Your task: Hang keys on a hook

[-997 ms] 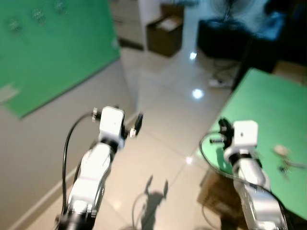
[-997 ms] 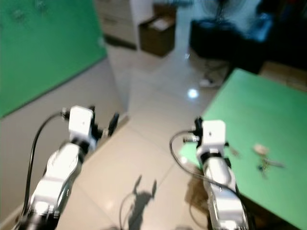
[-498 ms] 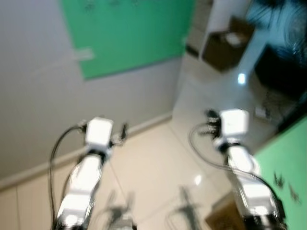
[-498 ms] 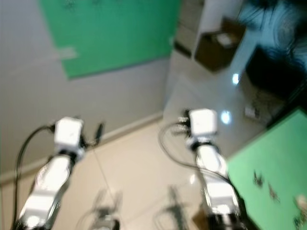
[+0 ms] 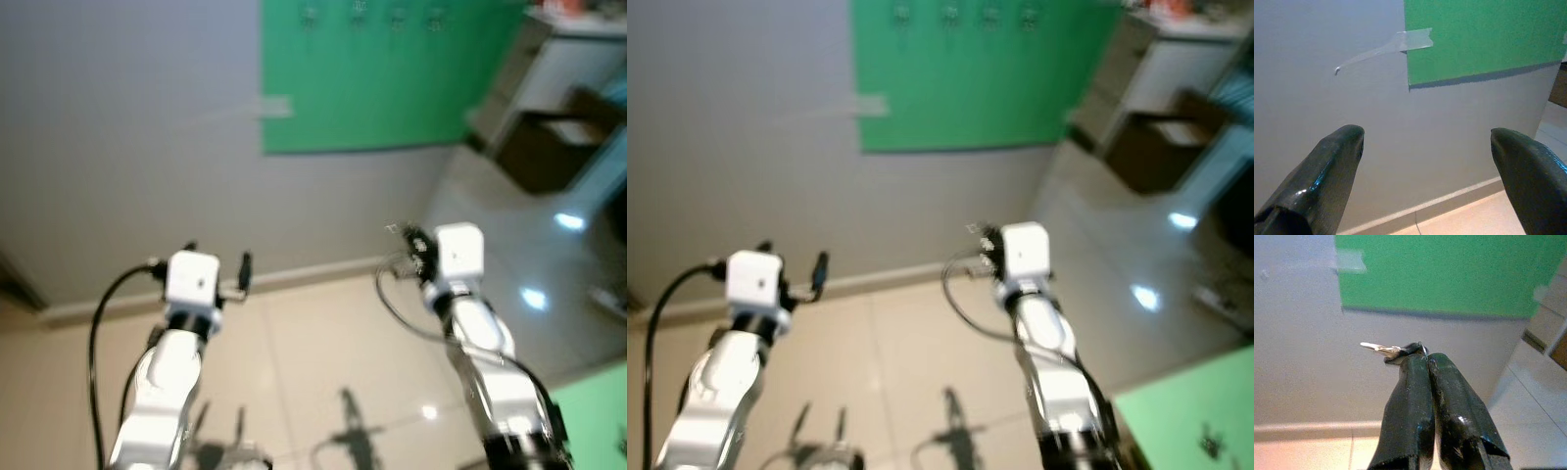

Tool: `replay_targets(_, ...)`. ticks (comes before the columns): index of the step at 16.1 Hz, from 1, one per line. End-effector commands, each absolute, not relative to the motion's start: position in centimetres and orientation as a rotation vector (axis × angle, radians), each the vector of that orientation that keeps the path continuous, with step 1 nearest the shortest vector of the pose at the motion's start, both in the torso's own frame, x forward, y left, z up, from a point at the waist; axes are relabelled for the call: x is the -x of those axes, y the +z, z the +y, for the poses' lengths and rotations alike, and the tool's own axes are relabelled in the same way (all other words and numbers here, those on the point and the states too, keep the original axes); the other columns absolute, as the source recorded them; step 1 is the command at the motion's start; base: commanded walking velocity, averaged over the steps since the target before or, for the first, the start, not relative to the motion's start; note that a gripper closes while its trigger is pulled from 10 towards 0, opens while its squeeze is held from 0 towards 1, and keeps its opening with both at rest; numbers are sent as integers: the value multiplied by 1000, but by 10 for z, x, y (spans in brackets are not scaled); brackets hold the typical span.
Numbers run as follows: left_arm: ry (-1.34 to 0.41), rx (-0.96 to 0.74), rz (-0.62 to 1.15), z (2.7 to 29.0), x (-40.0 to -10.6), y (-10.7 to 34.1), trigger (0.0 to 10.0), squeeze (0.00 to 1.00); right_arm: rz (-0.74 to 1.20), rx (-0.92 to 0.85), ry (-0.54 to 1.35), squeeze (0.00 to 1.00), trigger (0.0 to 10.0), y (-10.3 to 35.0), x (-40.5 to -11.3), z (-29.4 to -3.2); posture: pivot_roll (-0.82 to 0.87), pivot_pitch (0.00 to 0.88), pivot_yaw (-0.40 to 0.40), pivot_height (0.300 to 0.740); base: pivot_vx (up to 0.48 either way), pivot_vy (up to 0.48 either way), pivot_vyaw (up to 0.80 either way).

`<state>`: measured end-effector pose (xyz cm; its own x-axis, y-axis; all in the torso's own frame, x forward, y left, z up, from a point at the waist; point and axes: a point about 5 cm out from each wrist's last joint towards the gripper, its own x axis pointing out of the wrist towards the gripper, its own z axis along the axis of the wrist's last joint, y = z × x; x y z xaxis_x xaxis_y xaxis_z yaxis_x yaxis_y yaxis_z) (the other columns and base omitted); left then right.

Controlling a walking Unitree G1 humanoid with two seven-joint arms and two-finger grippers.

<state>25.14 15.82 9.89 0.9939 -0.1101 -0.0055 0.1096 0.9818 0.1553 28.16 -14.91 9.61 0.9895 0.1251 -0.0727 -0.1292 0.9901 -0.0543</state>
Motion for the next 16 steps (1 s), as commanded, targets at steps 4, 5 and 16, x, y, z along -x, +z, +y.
replay_targets(4,-153,-153,-6,150,-260,103,10000,0,60,67,63,0,10000,97,-271,-162,-70,78,-45,740,353,0,0)
replay_targets(5,-151,-144,-5,150,-260,103,10000,0,59,67,61,0,10000,97,-271,-163,-70,78,-45,740,352,0,0)
replay_targets(16,-129,-131,-13,153,-262,103,10000,0,28,121,125,0,10000,101,-283,-155,-64,6,-36,740,350,0,124)
